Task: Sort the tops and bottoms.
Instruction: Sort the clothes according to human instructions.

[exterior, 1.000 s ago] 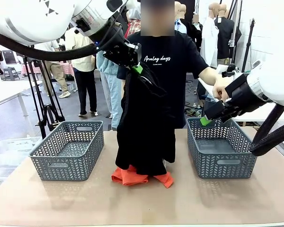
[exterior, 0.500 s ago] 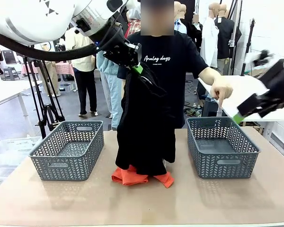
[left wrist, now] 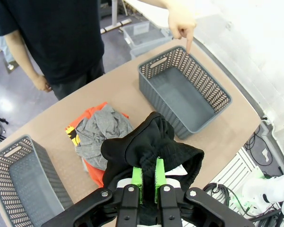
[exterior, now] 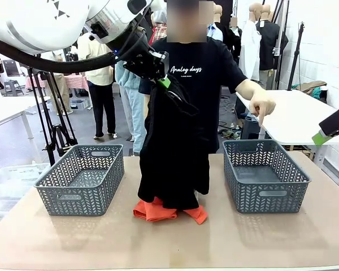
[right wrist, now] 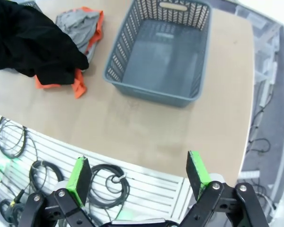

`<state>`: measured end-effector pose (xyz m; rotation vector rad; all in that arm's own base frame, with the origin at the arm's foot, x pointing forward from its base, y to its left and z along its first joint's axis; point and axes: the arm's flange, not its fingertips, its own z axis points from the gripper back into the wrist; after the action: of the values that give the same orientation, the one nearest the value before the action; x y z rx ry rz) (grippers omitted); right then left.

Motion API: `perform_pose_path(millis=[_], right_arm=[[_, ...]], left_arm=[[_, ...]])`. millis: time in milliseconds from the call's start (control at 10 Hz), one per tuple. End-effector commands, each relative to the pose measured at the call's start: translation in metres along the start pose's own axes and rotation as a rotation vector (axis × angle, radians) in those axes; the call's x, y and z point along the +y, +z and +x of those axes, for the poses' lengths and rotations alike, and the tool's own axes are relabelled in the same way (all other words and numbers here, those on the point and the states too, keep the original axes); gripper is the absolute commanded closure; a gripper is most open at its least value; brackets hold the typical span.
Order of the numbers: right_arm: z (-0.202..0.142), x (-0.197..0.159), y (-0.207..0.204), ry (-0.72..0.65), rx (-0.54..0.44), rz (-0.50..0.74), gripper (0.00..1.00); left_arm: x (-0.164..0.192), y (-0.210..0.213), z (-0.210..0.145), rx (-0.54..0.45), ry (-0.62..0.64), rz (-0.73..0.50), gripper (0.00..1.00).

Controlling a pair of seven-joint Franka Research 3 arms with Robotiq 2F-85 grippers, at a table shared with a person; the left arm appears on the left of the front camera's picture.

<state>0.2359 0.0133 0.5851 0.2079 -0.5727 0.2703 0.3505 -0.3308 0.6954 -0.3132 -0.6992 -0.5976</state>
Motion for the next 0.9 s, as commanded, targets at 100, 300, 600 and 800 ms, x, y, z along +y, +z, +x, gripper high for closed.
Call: perform_pose_path(millis=[100,300,600,800], right_arm=[[0.014,-0.014,-0.017,-0.080,0.002,0.044,0.00],[0.001,-0.005,-0.006,-0.014,0.017,0.012,0.00],[0.001,-0.005,-0.006,-0.014,0.017,0.012,0.00],[0.001,-0.005,-0.006,-0.014,0.017,0.012,0.00]], left_arm=[[0.000,0.002,-0.001,-0.026,0.002,-0.001,1.00],[0.000,0.002,-0.001,-0.026,0.002,-0.001,1.00],[0.000,0.000,0.000,0.000,0.000,0.000,1.00],[-0.025,0.017,0.058,-0.068,-0.222,0.052,1.00]])
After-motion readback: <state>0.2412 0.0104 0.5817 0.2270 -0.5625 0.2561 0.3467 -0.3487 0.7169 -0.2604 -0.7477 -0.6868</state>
